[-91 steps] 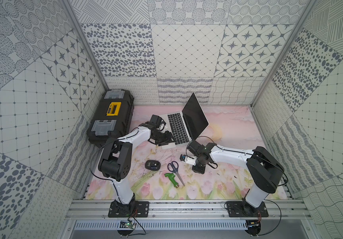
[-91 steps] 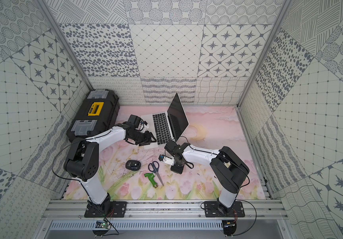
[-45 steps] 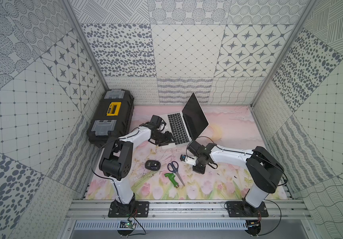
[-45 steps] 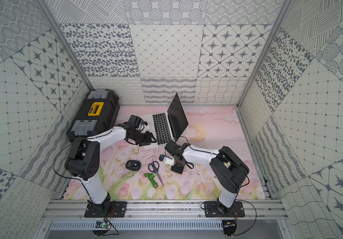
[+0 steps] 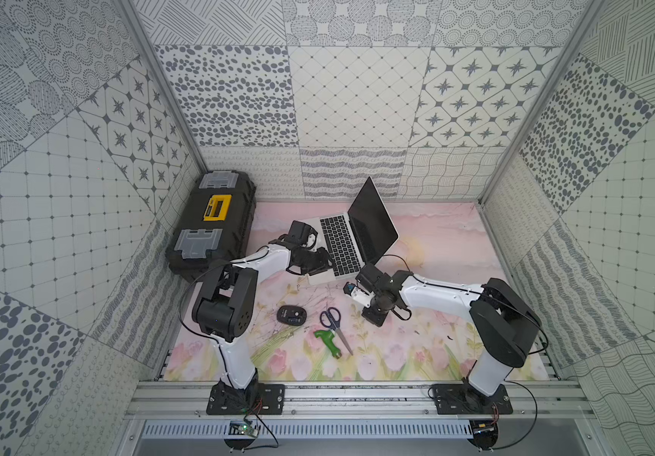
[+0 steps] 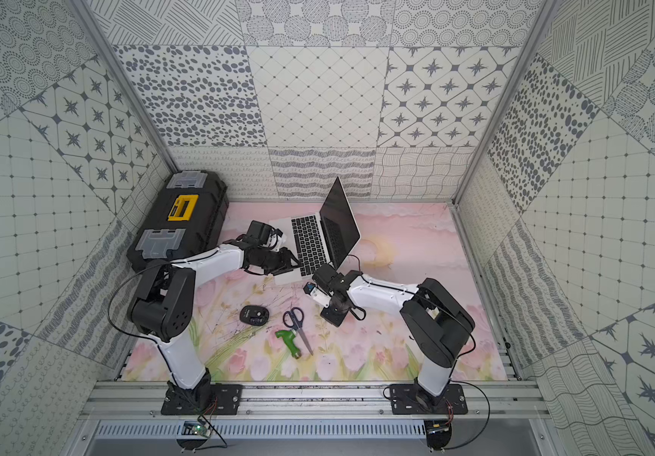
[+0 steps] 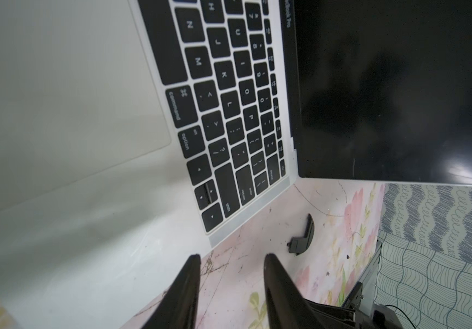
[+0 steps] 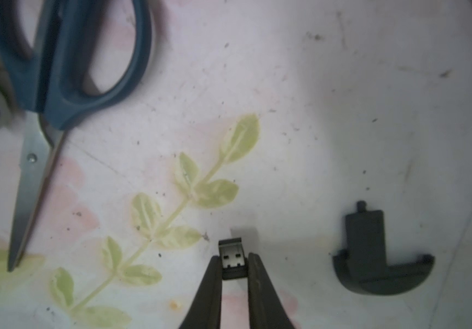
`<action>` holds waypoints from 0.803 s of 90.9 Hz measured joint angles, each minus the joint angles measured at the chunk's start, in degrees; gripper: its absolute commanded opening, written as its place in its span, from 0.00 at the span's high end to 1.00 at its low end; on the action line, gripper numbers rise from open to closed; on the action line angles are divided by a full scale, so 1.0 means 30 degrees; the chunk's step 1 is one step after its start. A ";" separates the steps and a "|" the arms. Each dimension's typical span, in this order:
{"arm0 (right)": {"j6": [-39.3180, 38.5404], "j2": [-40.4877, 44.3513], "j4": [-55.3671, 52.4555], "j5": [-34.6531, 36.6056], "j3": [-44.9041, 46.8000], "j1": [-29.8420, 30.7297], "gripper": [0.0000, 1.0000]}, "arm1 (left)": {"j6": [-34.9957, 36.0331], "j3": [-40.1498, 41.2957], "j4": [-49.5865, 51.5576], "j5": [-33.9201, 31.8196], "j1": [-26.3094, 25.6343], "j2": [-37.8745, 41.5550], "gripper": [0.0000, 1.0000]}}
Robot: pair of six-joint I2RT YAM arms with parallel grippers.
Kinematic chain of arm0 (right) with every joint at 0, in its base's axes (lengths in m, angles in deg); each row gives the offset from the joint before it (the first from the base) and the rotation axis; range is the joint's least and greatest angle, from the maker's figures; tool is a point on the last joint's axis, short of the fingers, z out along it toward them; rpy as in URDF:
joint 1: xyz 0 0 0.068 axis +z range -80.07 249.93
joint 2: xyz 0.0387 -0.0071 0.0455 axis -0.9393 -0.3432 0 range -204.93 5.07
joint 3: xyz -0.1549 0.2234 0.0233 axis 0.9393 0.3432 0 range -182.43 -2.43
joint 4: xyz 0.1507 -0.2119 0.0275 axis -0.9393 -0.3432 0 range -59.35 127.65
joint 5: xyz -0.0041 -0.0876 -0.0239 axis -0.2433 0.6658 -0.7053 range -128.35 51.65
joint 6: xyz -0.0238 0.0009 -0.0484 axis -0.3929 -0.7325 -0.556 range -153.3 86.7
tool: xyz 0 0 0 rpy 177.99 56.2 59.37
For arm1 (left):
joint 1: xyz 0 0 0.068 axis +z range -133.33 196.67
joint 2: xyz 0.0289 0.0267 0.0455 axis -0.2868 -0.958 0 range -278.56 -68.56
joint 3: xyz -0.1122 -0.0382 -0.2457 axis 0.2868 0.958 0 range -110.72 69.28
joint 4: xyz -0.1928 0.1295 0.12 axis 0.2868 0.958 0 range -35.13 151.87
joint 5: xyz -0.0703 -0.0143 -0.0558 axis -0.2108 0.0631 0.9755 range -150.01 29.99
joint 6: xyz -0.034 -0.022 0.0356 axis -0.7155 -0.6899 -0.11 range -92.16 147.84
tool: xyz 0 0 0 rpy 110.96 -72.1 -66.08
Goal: Insert the wireless mouse receiver into the laptop
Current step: Pick up the USB plug at the center of the board, then insert the USB plug into the USB port.
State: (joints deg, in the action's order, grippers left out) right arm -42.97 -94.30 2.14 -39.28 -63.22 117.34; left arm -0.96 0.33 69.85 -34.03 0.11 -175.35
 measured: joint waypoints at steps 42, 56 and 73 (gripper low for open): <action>0.5974 -0.3096 0.3220 0.2331 -0.2492 -0.1596 0.85 | 0.0729 -0.2149 -0.0663 0.1457 -0.0036 -0.2943 0.70; 0.6521 -0.3796 0.3752 0.2572 -0.3220 -0.1829 0.84 | 0.1020 -0.2455 -0.0641 0.1537 -0.0036 -0.3526 0.72; 0.6819 -0.4255 0.3942 0.2623 -0.3759 -0.1887 0.84 | 0.1450 -0.2477 -0.0532 0.1552 -0.0044 -0.3905 0.72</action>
State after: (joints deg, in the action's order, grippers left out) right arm -22.51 -107.07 13.97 -31.41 -74.50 111.68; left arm 3.39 -7.10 68.25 -29.38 -0.02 -187.06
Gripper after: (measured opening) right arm 0.187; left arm 0.283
